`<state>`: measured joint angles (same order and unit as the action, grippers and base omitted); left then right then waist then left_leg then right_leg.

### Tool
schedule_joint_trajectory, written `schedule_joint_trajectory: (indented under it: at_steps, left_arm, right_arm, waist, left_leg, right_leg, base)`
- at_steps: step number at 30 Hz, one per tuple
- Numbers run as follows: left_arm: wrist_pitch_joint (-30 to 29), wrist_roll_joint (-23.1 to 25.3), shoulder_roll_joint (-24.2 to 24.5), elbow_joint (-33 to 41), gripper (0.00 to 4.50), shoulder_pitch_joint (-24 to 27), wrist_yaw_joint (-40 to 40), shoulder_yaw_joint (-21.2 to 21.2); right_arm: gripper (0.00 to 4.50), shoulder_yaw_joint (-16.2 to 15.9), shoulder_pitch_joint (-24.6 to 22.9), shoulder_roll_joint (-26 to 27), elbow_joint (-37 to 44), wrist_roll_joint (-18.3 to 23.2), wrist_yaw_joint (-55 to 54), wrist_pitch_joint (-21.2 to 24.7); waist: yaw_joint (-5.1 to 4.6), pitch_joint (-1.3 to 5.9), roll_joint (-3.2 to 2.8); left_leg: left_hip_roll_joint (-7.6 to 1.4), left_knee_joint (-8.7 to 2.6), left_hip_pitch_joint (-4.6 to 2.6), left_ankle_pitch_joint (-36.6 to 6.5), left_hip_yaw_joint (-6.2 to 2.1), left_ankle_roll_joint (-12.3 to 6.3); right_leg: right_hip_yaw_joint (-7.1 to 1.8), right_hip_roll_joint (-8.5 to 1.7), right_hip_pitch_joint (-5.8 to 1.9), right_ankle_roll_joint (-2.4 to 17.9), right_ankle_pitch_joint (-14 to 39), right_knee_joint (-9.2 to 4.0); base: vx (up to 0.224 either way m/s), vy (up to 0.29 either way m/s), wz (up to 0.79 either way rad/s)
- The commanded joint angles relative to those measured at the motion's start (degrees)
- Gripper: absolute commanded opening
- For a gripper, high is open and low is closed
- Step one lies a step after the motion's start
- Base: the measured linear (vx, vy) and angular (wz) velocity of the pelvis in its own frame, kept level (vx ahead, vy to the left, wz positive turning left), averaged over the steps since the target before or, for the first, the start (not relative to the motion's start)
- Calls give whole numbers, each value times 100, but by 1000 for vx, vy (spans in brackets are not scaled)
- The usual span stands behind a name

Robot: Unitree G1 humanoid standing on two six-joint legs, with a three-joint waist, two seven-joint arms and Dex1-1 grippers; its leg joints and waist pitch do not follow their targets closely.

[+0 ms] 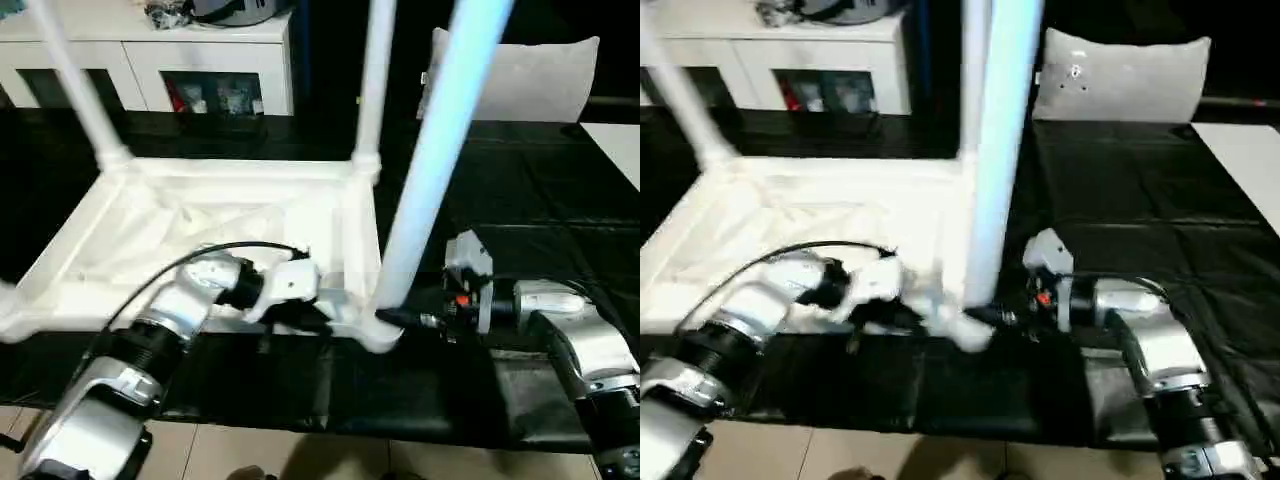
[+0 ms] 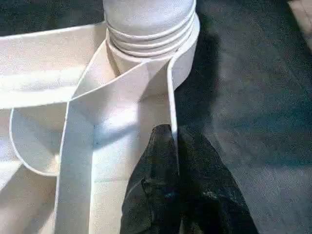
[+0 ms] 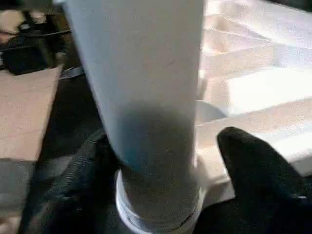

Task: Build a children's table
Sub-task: Rotate leg to tighten

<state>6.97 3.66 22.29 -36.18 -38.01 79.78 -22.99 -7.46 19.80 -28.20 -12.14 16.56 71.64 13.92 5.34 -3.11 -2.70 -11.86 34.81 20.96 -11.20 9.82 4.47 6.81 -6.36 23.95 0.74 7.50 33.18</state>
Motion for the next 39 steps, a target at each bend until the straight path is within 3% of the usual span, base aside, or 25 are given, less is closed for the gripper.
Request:
schedule_joint_trajectory:
  at_steps: [1, 11, 17, 23, 26, 28, 29, 30, 34, 36, 39]
  left_arm:
    - [213, 30, 28, 73, 0, -168, 271, -135]
    - [476, 26, 1, -228, 0, -322, 358, -125]
    - [381, -30, -36, -304, 0, -324, 317, -40]
    - [-320, -103, -177, -202, 0, -280, -244, 205]
    - [-698, -120, -319, -84, 0, -266, -625, 322]
    - [-1121, -67, -515, 57, 0, -266, -1101, 417]
    - [-1121, -67, -515, 57, 0, -266, -1101, 417]
    - [-1508, -55, -736, 190, 0, -264, -1547, 516]
    - [-2232, 116, -1192, 324, 0, -324, -2581, 659]
    - [-2429, 260, -1389, 360, 0, -329, -3053, 693]
    - [-2519, 367, -1553, 407, 0, -325, -3463, 718]
  right_arm:
    - [304, -40, 27, -65, 41, 110, 134, 17]
    - [215, -210, -54, -102, 161, 213, 494, 130]
    - [196, -252, -103, -82, 269, 338, 521, 307]
    - [193, -161, -243, 196, 592, 503, -140, 980]
    - [193, -100, -152, 544, 512, 202, -1000, 1109]
    - [193, -38, -3, 889, 315, -156, -1850, 1173]
    - [193, -38, -3, 889, 315, -156, -1850, 1173]
    - [193, 68, 124, 1213, 215, -321, -2537, 1309]
    - [192, 285, 399, 1829, 34, -670, -4030, 1616]
    - [192, 398, 548, 2117, -117, -802, -4609, 1679]
    - [192, 401, 646, 2296, -221, -901, -4851, 1650]
  waist:
    - [-8, 441, 107]
    - [9, 452, 127]
    - [28, 447, 131]
    - [49, 441, 131]
    - [-19, 404, 139]
    - [-134, 381, 134]
    - [-134, 381, 134]
    - [-240, 382, 133]
    - [-422, 397, 123]
    - [-495, 401, 102]
    - [-510, 423, 100]
  left_leg:
    - [-116, -421, -48, -1197, 20, -427]
    - [-115, -415, -28, -1094, 21, -412]
    - [-118, -422, -27, -1104, 16, -390]
    - [-126, -435, -23, -1061, 14, -353]
    - [-66, -440, -46, -1334, -1, -155]
    - [-26, -440, -4, -1466, -27, -65]
    - [-26, -440, -4, -1466, -27, -65]
    - [-17, -431, -21, -1522, -36, -47]
    - [21, -397, -10, -1615, -51, -110]
    - [29, -396, 2, -1594, -55, -128]
    - [16, -399, -7, -1516, -45, -218]
  right_leg:
    - [-258, -221, -351, 977, 2162, -387]
    - [-262, -230, -369, 1016, 2062, -360]
    - [-256, -230, -369, 938, 2217, -377]
    - [-263, -223, -367, 963, 2128, -356]
    - [-203, -239, -342, 628, 3002, -484]
    - [-146, -222, -363, 373, 3378, -541]
    - [-146, -222, -363, 373, 3378, -541]
    - [-127, -214, -331, 320, 3451, -577]
    - [-66, -193, -336, 253, 3492, -634]
    - [-63, -185, -325, 321, 3375, -630]
    - [-98, -180, -324, 400, 3109, -609]
  base:
    - [0, 0, 0]
    - [0, 0, 0]
    - [0, 0, 0]
    - [0, 0, 0]
    - [0, 0, 0]
    - [0, 0, 0]
    - [0, 0, 0]
    - [0, 0, 0]
    - [0, 0, 0]
    - [0, 0, 0]
    - [0, 0, 0]
